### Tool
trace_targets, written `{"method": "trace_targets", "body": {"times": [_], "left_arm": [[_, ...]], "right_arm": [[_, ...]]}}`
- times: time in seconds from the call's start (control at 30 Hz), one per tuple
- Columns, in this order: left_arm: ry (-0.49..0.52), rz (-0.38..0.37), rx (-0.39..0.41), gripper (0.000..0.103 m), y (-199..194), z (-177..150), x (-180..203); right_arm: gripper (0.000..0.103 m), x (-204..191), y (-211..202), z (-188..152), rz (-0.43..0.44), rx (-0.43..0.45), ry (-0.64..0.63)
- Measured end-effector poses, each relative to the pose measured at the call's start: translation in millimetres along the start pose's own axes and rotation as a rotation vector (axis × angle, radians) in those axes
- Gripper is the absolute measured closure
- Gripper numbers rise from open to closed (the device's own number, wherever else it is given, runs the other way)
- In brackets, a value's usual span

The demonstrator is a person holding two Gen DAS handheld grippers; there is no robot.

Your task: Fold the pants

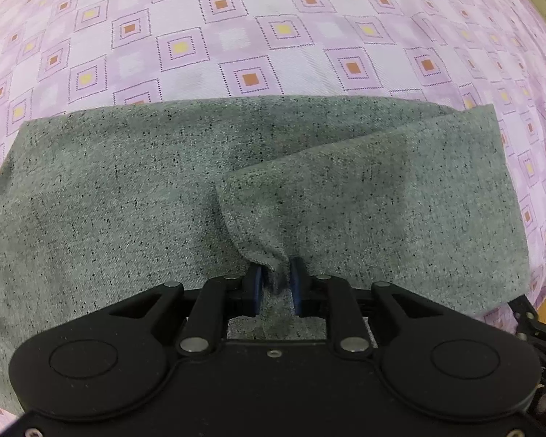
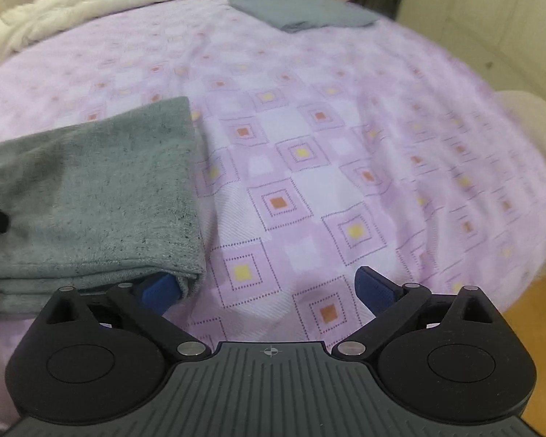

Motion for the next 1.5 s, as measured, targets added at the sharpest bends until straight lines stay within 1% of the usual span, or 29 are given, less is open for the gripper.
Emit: {"method": "trace_targets", "body": {"times": [0.07,0.2,0.27,0.33,0.4,0.43,0.53,0.6,0.67,0.7,0.73,0.77,0.8,0.83,0.87,0.93,1.0,1.03,1.1,1.13,1.17,1.2,1.27,1.3,1.4,1.5], "left_arm": [[-0.009,-0.006,-0.004,0.075,-0.3,-0.9,-1.1],[0.012,-0.002,0.008,0.073,-5.5,-7.2,-4.4],[0.024,0.009,0.019,0.073,-11.4,-10.9,-7.2],[0.015,0.012,0.035,0.075,-19.4,-12.6,-9.7],[0.001,0.039,0.063,0.076,-34.5,-11.5,-14.3],[-0.011,0.040,0.078,0.076,-40.4,-11.9,-16.2],[-0.061,0.013,0.113,0.076,-53.5,-13.8,-14.8],[-0.081,-0.015,0.116,0.076,-54.5,-17.4,-7.3],[-0.070,-0.019,0.097,0.076,-46.4,-22.1,3.8],[-0.055,-0.003,0.085,0.076,-40.0,-24.9,8.1],[-0.035,0.032,0.067,0.076,-30.9,-29.1,10.8],[-0.021,0.072,0.042,0.076,-21.6,-32.9,11.1],[-0.019,0.107,0.012,0.077,-12.7,-37.4,9.9],[-0.035,0.117,0.003,0.077,-9.8,-39.3,9.5],[-0.063,0.112,0.011,0.077,-12.1,-40.5,7.8],[-0.101,0.101,0.038,0.077,-22.6,-42.3,7.2],[-0.105,0.100,0.080,0.077,-33.8,-45.3,8.7],[-0.104,0.099,0.093,0.077,-37.5,-47.8,11.0],[-0.107,0.078,0.091,0.076,-37.2,-54.3,17.6],[-0.109,0.079,0.082,0.076,-33.8,-59.0,21.3],[-0.112,0.095,0.070,0.076,-28.6,-61.9,22.0],[-0.115,0.119,0.055,0.076,-21.8,-65.6,21.6],[-0.133,0.135,0.037,0.076,-12.8,-71.9,20.2],[-0.151,0.137,0.039,0.076,-12.8,-71.9,19.2],[-0.198,0.133,0.065,0.076,-20.7,-66.7,19.5],[-0.235,0.150,0.081,0.076,-29.6,-67.4,10.3]], "right_arm": [[0.003,5.1,-1.4,-0.2,0.061,-0.020,-0.010],[0.003,14.0,-1.8,1.7,0.186,-0.069,0.034],[0.003,14.2,0.1,0.9,0.223,-0.108,-0.016],[0.004,13.9,1.0,4.0,0.266,-0.131,-0.060],[0.004,14.1,2.2,9.6,0.292,-0.149,-0.108],[0.004,13.2,3.3,11.7,0.310,-0.161,-0.138],[0.004,12.7,5.6,14.4,0.336,-0.199,-0.216],[0.006,18.9,3.7,13.8,0.324,-0.214,-0.244],[0.008,34.1,2.5,16.2,0.312,-0.227,-0.232],[0.014,40.6,0.1,19.2,0.311,-0.229,-0.217],[0.026,45.2,-4.8,24.9,0.316,-0.219,-0.206],[0.032,45.7,-10.6,32.0,0.331,-0.201,-0.206],[0.046,45.1,-16.8,39.6,0.352,-0.183,-0.213],[0.057,40.6,-22.6,45.6,0.380,-0.173,-0.218],[0.062,32.2,-25.4,51.1,0.421,-0.174,-0.219],[0.083,7.6,-26.7,56.3,0.507,-0.185,-0.252],[0.090,-18.7,-24.4,54.1,0.564,-0.203,-0.327],[0.090,-33.0,-21.3,48.9,0.590,-0.220,-0.372],[0.090,-47.8,-10.2,36.2,0.613,-0.260,-0.432],[0.090,-50.4,-2.1,27.9,0.602,-0.295,-0.460],[0.091,-49.1,8.3,17.9,0.563,-0.339,-0.499],[0.091,-48.9,12.7,14.9,0.555,-0.354,-0.513],[0.092,-49.3,8.6,23.2,0.575,-0.360,-0.489],[0.092,-49.3,3.5,31.8,0.581,-0.341,-0.494],[0.092,-56.1,-0.3,65.8,0.605,-0.236,-0.502],[0.092,-65.1,21.2,100.4,0.588,-0.185,-0.471]]}}
Point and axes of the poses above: each gripper's, at about its wrist camera, not at the fingertips, and y roughly the way its jaws point, x to its right, z to its top, the point moved 9 cm from there along y, roughly the way its jaws point, and after that the axes turned 11 degrees about z, right-handed, at the moved point
